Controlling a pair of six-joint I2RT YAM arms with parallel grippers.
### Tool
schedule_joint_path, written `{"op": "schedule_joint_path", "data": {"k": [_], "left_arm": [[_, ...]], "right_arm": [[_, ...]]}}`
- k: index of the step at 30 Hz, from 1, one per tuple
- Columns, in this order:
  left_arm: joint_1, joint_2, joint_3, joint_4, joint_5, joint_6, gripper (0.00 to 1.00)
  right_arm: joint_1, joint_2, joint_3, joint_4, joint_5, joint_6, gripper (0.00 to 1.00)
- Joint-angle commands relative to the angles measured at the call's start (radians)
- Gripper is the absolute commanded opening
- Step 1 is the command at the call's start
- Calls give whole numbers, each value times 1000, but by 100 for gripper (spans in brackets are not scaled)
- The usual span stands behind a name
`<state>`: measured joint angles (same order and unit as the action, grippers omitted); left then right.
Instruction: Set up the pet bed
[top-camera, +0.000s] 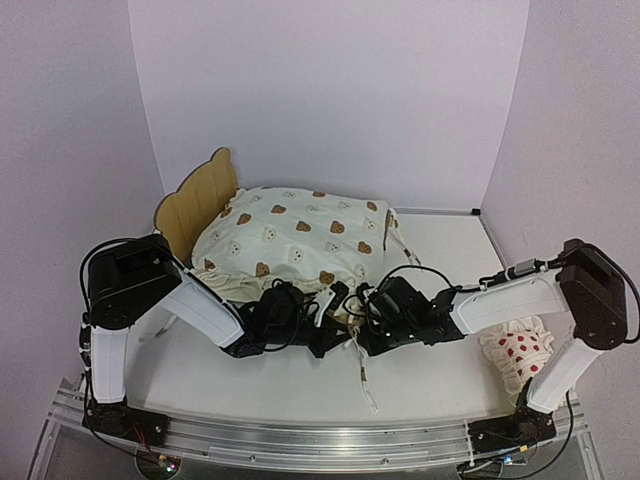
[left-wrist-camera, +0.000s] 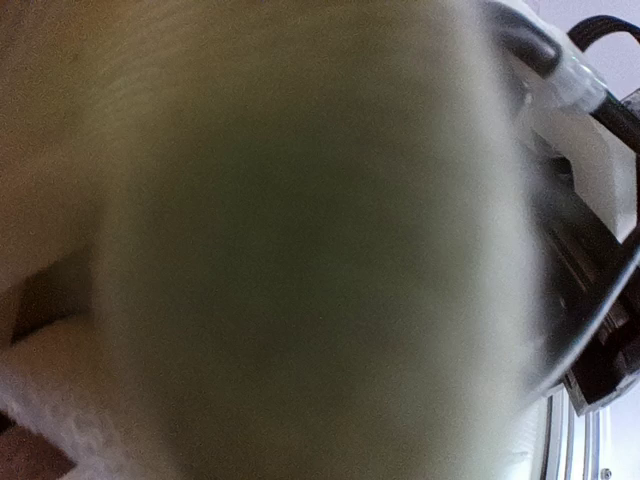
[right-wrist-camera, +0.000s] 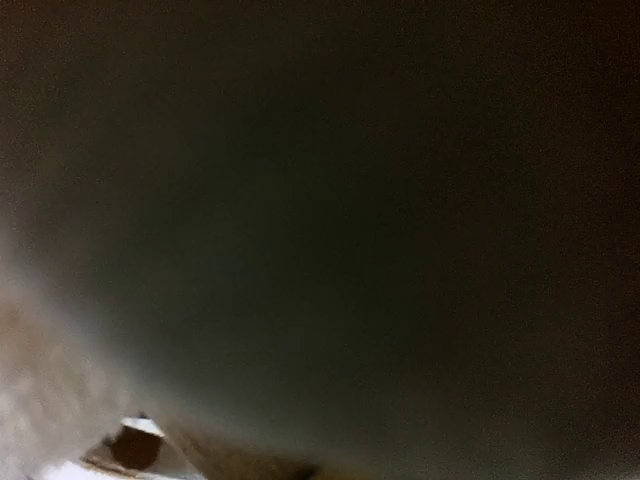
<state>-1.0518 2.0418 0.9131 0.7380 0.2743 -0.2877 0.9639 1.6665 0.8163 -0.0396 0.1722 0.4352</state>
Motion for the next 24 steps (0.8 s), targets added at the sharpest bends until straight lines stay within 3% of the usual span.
{"op": "schedule_joint_path", "data": {"k": [1,10,18,24], "left_arm": [[14,-36,-12,20,22,-6,0],[19,-76,-28,-38,39,-4,0],[19,-100,-38,-28,225,17,0],[19,-104,-47,-3,273,60,0]], "right_arm": [[31,3,50,69,-36,-6,22],[47,2,67,53,-43,116,23],[83,-56,68,-9,-41,159,29],[85,-155,31,-96,11,139,32]]}}
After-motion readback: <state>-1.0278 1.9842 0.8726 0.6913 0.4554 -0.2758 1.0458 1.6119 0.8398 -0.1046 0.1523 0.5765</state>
